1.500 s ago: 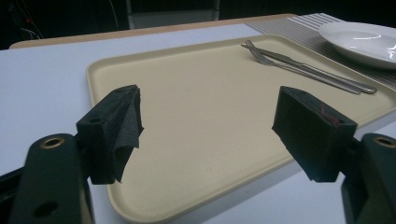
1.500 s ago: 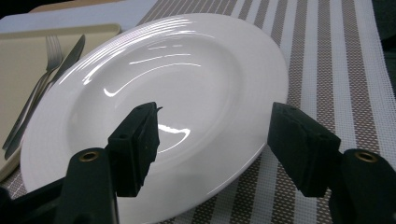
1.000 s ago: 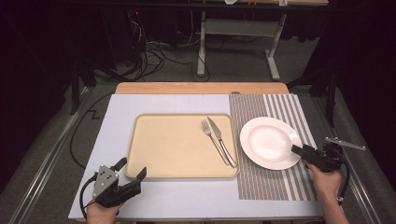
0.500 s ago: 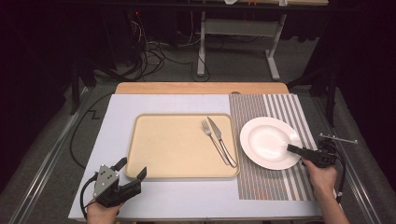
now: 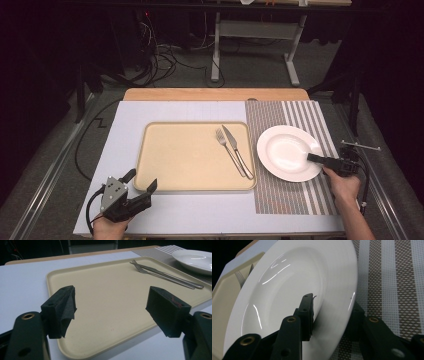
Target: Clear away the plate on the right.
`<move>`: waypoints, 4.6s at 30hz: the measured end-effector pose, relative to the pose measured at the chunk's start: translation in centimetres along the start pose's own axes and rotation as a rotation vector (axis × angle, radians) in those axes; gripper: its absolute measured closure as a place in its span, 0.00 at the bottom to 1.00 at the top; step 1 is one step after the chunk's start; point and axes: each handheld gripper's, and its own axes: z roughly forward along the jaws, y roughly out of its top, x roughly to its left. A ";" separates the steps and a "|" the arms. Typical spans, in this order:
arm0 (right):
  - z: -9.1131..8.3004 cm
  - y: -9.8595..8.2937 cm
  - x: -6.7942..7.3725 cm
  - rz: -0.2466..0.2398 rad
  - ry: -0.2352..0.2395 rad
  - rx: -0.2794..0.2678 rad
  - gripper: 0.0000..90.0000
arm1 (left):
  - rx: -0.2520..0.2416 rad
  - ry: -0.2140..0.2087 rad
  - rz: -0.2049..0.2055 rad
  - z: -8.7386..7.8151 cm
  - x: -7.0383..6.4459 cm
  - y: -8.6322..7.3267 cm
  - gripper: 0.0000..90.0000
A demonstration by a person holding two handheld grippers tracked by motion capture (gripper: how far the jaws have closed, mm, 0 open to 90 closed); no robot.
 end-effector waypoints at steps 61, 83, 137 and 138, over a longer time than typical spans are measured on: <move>-0.1 0.7 1.0 0.102 0.167 -0.029 0.91 | 0.008 -0.004 0.008 0.0 0.0 -0.1 0.27; -0.6 0.9 1.4 0.106 0.201 -0.041 0.91 | 0.011 -0.008 0.014 0.0 -0.1 -0.2 0.27; 5.7 2.1 11.4 -0.020 0.370 0.102 0.91 | 0.003 -0.011 0.008 -0.2 0.0 0.0 0.27; 5.8 2.1 11.6 -0.020 0.371 0.104 0.91 | 0.003 -0.012 0.008 -0.2 0.0 0.0 0.27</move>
